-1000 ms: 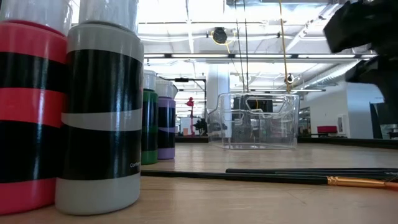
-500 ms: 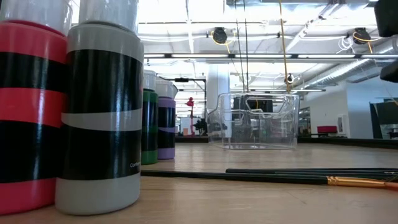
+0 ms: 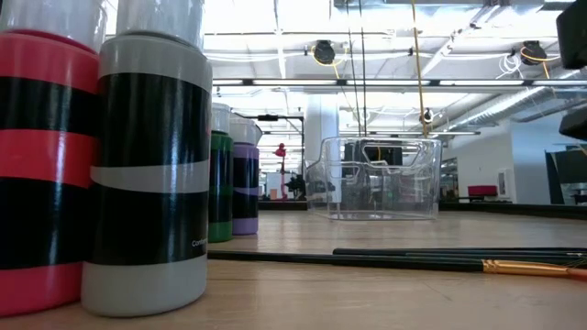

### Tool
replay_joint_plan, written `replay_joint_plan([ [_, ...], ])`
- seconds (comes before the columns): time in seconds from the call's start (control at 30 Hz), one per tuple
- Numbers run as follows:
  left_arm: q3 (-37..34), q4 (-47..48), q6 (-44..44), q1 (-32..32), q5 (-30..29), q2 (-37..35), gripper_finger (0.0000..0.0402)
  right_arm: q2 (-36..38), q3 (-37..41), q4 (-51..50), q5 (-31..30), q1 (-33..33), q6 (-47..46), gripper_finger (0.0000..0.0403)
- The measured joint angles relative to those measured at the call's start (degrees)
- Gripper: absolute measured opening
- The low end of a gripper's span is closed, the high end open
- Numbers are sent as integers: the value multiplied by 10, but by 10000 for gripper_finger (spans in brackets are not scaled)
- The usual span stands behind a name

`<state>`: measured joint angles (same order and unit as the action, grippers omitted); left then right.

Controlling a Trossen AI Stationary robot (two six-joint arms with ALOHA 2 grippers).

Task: Pick & Place Paint Supplies
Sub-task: Put the gold paintbrush into the green cup

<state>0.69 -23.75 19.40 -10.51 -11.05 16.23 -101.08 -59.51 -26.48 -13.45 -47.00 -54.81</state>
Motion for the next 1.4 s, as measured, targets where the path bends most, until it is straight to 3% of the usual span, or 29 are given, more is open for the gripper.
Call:
replay_joint_plan([
  [0.47,0,0,0,0,0,0,15,-3,0,-5,-2,2,-1,129],
  [0.8,0,0,-2,0,0,0,15,2,55,65,0,3,-7,69],
  [1.1,0,-1,-6,0,0,0,15,-1,59,62,8,1,-10,10],
  [1.4,0,0,-8,0,0,0,15,15,36,30,-1,0,46,1],
])
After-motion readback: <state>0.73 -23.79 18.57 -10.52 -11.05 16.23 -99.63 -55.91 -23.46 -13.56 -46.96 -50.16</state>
